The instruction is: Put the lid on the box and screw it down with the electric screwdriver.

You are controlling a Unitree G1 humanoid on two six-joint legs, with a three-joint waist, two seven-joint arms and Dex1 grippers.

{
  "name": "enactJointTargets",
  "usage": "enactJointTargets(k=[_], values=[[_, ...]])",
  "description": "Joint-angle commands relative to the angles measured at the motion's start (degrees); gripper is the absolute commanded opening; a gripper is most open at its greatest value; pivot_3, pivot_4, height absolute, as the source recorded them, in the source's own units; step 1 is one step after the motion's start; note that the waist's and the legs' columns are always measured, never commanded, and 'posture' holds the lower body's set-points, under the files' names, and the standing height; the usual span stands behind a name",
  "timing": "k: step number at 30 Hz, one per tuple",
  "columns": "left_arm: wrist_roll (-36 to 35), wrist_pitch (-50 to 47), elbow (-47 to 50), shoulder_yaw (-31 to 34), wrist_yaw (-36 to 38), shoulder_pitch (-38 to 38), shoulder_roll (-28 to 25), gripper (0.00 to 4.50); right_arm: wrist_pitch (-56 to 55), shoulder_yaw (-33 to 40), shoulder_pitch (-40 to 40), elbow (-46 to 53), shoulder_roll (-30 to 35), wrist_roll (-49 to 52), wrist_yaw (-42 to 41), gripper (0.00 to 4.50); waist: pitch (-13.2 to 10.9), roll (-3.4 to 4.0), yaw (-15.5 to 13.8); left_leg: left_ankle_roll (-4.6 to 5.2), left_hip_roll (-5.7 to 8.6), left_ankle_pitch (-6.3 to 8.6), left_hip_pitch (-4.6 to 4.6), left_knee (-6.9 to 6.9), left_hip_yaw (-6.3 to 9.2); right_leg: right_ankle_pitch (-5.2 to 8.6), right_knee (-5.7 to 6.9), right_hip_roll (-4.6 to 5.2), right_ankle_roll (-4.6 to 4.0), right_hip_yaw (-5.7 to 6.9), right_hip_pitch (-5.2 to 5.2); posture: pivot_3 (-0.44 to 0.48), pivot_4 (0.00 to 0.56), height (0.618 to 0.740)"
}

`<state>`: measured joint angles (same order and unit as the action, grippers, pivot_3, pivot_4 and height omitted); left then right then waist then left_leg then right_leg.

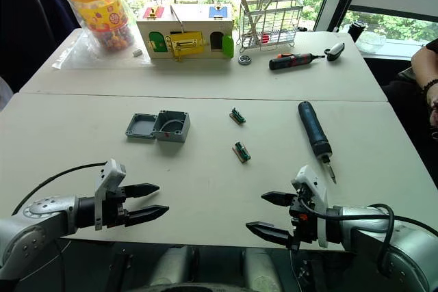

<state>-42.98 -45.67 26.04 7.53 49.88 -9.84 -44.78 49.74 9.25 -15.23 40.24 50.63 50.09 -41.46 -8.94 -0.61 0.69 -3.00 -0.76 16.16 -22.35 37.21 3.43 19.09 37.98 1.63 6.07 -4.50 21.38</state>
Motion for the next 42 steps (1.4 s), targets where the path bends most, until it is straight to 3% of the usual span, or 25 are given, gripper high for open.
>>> enactJointTargets(k=[1,17,22,25,28,29,33,37,40,42], values=[[0.95,1.74,0.11,-0.02,0.50,0.73,0.12,4.41,-0.03,0.76,0.90,0.59,-0.81,1.42,0.12,4.50,0.00,0.00,0.01,0.00,0.00,0.00,0.00,0.00,0.00,0.00,0.00,-0.01,0.00,0.00,0.01,0.000,0.150,0.740],[-2.35,-0.49,0.28,2.51,-0.77,2.20,1.94,4.41,-0.45,0.17,4.82,0.39,-2.80,0.97,1.72,4.50,0.00,0.00,0.05,0.00,-0.02,0.00,0.00,-0.01,0.01,0.00,0.00,0.00,0.00,0.00,0.01,0.000,0.150,0.740],[2.15,0.80,-1.80,1.47,-3.63,4.48,0.99,4.41,0.44,-0.08,6.30,0.43,-2.96,1.54,2.82,4.50,0.00,0.00,-0.04,0.00,-0.02,0.00,-0.01,-0.01,0.01,0.00,0.00,0.00,0.00,0.01,0.01,0.000,0.150,0.740],[7.53,2.12,-4.40,-0.45,-2.78,7.39,-3.08,4.41,1.30,0.18,7.42,0.85,-2.95,2.43,3.62,4.50,-0.01,-0.02,0.05,0.00,0.00,0.00,-0.01,-0.01,0.01,0.00,0.00,0.00,0.00,0.01,0.02,0.000,0.150,0.740],[10.06,1.16,-11.37,-3.56,3.40,23.74,-9.90,4.41,3.48,1.53,13.51,2.02,-2.31,6.90,5.08,4.50,-0.24,-0.19,-0.22,0.02,0.00,0.01,-0.02,-0.03,-0.01,0.00,-0.01,0.01,0.00,0.00,0.04,0.000,0.150,0.740],[12.99,2.41,-14.70,-7.33,6.41,30.65,-11.26,4.41,4.11,1.07,16.07,2.48,-2.26,7.63,5.74,4.50,-0.40,-0.32,-0.30,0.00,0.03,0.00,-0.07,0.06,0.04,0.00,0.10,-0.06,-0.01,0.13,0.05,0.000,0.150,0.740],[27.34,14.56,-30.54,-22.41,16.00,50.69,-8.96,4.41,5.03,-3.68,22.55,3.61,-2.86,4.92,8.53,4.50,-0.26,-0.10,-0.11,-0.09,0.26,-0.05,-0.06,0.09,0.08,-0.04,-0.02,-0.04,-0.06,0.41,-0.12,0.000,0.150,0.740],[33.59,22.57,-42.15,-29.33,24.58,59.31,-3.96,4.41,4.38,-5.23,23.24,4.04,-5.52,3.97,11.73,4.50,-0.24,-0.07,0.46,0.27,0.29,0.15,-0.33,0.05,0.01,0.09,0.02,-0.02,0.01,0.32,0.18,0.000,0.150,0.740],[37.25,28.12,-48.76,-32.48,29.18,61.90,-1.43,4.41,3.60,-5.90,21.87,4.78,-6.94,2.31,13.94,4.50,-0.25,-0.09,1.29,0.19,0.23,0.10,-1.27,0.31,0.04,0.09,0.29,-0.04,0.00,0.33,1.28,0.000,0.150,0.740],[39.04,31.15,-52.50,-33.19,30.28,63.15,0.38,4.41,3.17,-5.95,20.83,5.17,-7.77,1.36,15.16,4.50,-0.25,-0.09,1.55,0.19,0.21,0.10,-1.48,0.59,0.07,0.09,0.32,-0.04,0.00,0.41,1.39,0.000,0.150,0.740]])
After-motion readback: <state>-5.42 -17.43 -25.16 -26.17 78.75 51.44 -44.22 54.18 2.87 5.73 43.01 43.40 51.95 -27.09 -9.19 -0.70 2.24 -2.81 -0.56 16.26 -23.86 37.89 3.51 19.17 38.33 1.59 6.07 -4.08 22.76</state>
